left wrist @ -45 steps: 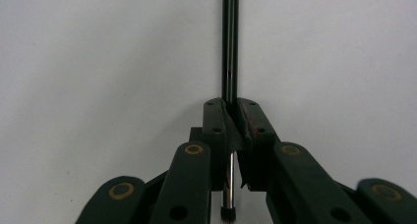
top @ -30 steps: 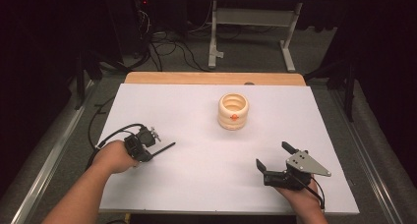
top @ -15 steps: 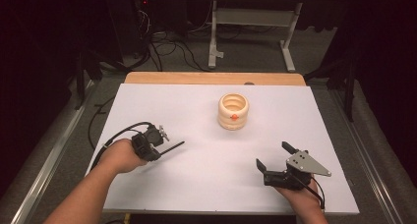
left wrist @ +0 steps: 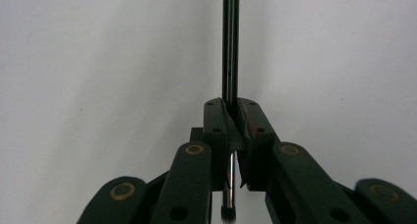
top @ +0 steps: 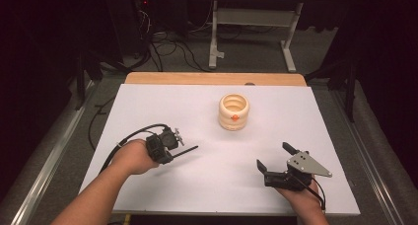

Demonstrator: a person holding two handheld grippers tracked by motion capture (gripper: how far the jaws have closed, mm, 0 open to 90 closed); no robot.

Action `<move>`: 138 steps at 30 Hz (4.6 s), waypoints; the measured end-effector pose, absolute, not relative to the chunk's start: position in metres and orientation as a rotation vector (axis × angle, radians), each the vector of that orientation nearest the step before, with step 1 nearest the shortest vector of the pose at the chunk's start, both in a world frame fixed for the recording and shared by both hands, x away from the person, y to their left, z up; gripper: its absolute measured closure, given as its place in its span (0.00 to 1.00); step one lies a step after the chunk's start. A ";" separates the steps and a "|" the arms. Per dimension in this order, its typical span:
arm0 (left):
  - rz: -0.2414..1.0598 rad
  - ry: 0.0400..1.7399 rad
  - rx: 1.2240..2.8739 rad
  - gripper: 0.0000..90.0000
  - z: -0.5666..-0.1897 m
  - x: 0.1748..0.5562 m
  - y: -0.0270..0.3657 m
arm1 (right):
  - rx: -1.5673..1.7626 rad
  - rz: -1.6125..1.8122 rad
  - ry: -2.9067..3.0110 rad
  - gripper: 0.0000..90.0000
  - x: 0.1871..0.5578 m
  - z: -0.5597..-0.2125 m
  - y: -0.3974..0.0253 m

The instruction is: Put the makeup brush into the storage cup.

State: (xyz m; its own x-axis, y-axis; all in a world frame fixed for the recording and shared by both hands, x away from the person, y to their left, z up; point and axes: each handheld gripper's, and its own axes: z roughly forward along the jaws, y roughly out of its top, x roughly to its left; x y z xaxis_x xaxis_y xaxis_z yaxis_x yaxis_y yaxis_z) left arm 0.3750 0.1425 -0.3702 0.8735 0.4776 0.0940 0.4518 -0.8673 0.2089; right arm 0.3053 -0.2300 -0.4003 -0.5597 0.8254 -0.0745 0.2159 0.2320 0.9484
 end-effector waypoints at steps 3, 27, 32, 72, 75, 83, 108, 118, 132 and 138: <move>0.215 0.704 2.866 0.92 -0.369 0.375 0.137 | 0.954 1.337 1.920 0.01 0.305 -0.400 -0.230; 0.218 0.533 2.912 0.92 -0.355 0.376 0.072 | 0.949 1.338 1.917 0.01 0.305 -0.399 -0.232; 0.211 0.518 2.918 0.92 -0.355 0.376 0.067 | 0.952 1.335 1.919 0.01 0.305 -0.399 -0.232; 0.197 0.467 2.905 0.92 -0.353 0.380 0.053 | 0.940 1.075 1.939 0.02 0.349 -0.406 -0.236; 0.200 0.462 2.908 0.92 -0.352 0.379 0.051 | 0.931 1.024 1.957 0.02 0.349 -0.410 -0.235; 0.204 0.456 2.908 0.92 -0.350 0.378 0.052 | 0.840 0.897 1.986 0.02 0.348 -0.416 -0.227; 0.225 0.422 2.912 0.92 -0.341 0.376 0.044 | 0.462 0.566 1.988 0.03 0.343 -0.419 -0.200; 0.232 0.417 2.919 0.92 -0.340 0.376 0.044 | 0.360 0.483 1.979 0.03 0.340 -0.421 -0.193; 0.241 0.401 2.929 0.92 -0.342 0.375 0.042 | 0.211 0.397 1.968 0.06 0.332 -0.424 -0.178; 0.240 0.404 2.926 0.92 -0.342 0.375 0.042 | 0.139 0.358 1.953 0.09 0.329 -0.423 -0.173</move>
